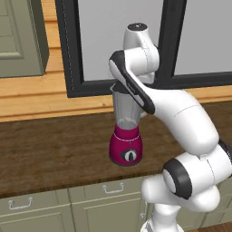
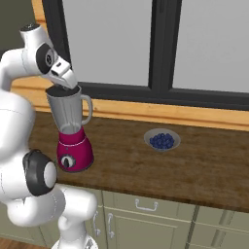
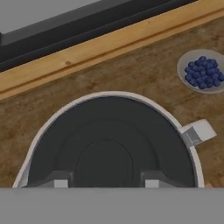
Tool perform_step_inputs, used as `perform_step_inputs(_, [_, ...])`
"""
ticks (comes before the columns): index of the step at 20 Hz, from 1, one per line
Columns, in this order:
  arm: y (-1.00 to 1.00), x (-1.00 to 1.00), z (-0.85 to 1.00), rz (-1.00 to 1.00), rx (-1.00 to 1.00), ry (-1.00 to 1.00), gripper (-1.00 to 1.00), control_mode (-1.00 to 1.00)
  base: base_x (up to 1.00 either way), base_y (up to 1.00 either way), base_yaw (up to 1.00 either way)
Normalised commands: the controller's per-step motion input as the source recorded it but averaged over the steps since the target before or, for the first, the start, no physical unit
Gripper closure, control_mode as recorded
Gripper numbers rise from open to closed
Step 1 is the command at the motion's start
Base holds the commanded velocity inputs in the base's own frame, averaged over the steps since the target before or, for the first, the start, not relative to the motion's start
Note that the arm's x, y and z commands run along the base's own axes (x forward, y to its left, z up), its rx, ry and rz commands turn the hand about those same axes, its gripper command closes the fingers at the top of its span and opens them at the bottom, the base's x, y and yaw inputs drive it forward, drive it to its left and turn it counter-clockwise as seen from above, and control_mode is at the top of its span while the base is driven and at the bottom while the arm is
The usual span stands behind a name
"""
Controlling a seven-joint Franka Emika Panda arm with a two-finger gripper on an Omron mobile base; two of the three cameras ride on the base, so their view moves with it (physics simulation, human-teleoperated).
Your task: Close the lid blender by securely placing the lid on top.
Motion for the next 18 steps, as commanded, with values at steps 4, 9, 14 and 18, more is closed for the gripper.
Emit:
perform_step_inputs(4, [0.0,-0.29,-0.07,0.0,0.0,-0.06,-1.0,-1.0,0.0,0.0,0.0])
perform_step_inputs(9, [0.0,-0.31,-0.04,0.0,0.0,0.0,-1.0,-1.0,0.0,0.0,0.0])
perform_step_inputs(14, [0.0,-0.58,0.0,0.0,0.0,0.0,-1.0,-1.0,0.0,0.0,0.0])
perform_step_inputs(18, [0.0,-0.87,0.0,0.02,0.0,0.0,-1.0,-1.0,0.0,0.0,0.0])
